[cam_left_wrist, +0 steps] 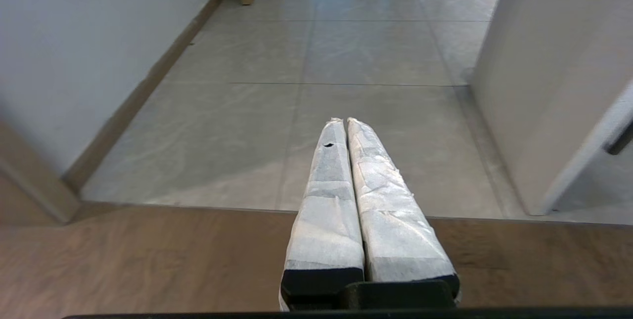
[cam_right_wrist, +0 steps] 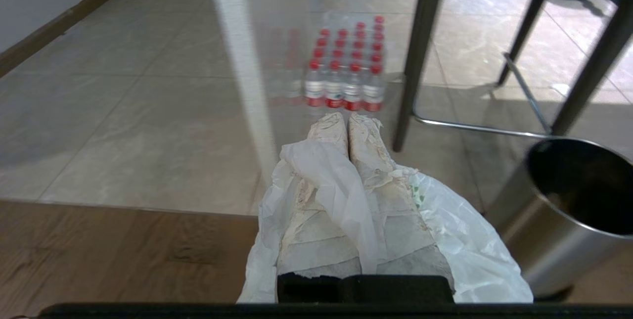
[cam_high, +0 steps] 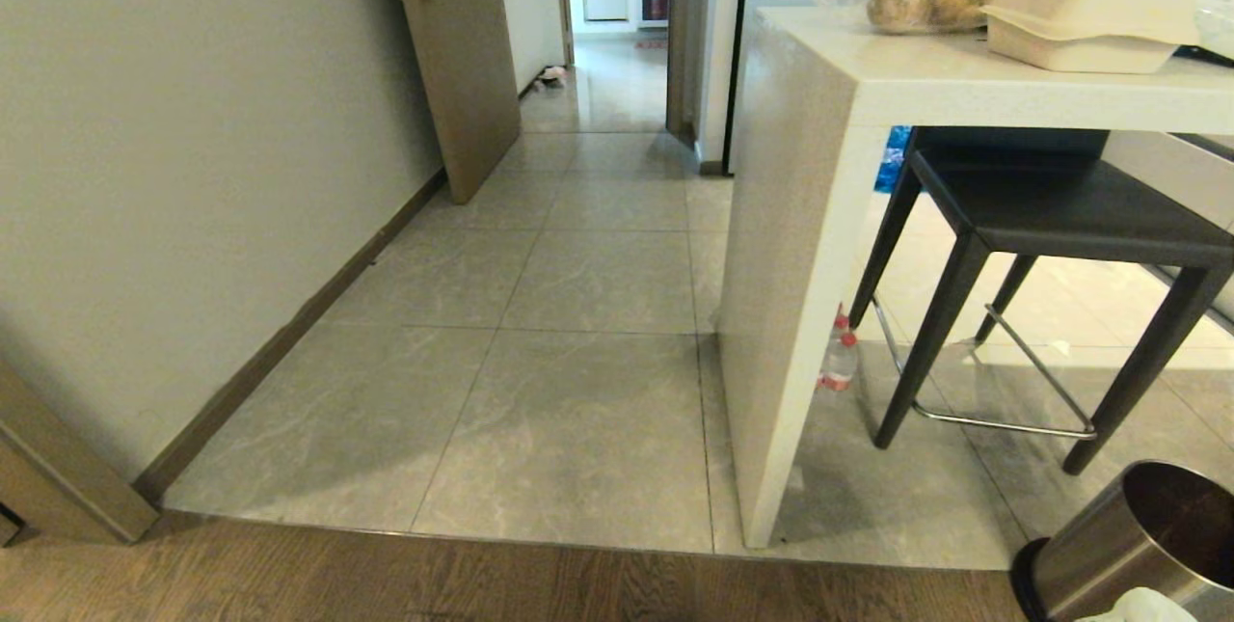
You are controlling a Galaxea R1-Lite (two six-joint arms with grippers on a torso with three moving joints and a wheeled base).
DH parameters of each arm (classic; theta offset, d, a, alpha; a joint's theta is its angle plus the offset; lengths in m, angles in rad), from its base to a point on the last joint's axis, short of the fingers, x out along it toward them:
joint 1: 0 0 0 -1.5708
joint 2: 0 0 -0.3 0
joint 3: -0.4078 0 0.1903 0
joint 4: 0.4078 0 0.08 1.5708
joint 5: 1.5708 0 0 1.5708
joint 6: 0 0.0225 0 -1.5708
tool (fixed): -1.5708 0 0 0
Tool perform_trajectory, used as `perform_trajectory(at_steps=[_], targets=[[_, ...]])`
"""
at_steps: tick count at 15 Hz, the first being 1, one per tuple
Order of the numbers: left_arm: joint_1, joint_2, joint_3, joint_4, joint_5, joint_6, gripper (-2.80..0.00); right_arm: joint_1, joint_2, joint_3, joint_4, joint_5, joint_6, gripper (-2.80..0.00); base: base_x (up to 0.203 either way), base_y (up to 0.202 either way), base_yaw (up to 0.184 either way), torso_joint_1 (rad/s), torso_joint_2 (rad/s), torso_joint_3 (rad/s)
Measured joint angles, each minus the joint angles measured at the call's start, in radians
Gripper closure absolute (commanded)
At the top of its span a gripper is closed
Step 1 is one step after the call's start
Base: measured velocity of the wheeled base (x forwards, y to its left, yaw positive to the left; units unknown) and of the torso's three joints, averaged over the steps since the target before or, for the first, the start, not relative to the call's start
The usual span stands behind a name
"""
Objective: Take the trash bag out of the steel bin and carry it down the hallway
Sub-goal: Put the trash bag at the door
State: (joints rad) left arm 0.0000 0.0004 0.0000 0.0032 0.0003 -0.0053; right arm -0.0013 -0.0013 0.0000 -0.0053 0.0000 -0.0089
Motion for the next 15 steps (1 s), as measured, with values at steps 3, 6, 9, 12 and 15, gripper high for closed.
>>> perform_trajectory(at_steps=[3, 6, 9, 12, 15], targets=[[0.0, 0.0, 0.0, 0.0, 0.0, 0.0, 0.0, 0.0, 0.0, 0.0, 0.0, 0.0, 0.0, 0.0, 0.0, 0.188, 0.012, 0.002, 0.0, 0.002], [0.0, 0.0, 0.0, 0.0, 0.0, 0.0, 0.0, -0.001, 0.0, 0.0, 0.0, -0.001, -0.001, 0.0, 0.0, 0.194, 0.009, 0.004, 0.0, 0.003], [0.0, 0.0, 0.0, 0.0, 0.0, 0.0, 0.0, -0.001, 0.0, 0.0, 0.0, -0.001, 0.0, 0.0, 0.0, 0.187, 0.009, 0.001, 0.0, 0.002], [0.0, 0.0, 0.0, 0.0, 0.0, 0.0, 0.0, 0.0, 0.0, 0.0, 0.0, 0.003, -0.009, 0.0, 0.0, 0.192, 0.011, 0.003, 0.0, 0.002], [0.0, 0.0, 0.0, 0.0, 0.0, 0.0, 0.0, 0.0, 0.0, 0.0, 0.001, 0.0, 0.005, 0.0, 0.0, 0.188, 0.009, 0.0, 0.0, 0.004]])
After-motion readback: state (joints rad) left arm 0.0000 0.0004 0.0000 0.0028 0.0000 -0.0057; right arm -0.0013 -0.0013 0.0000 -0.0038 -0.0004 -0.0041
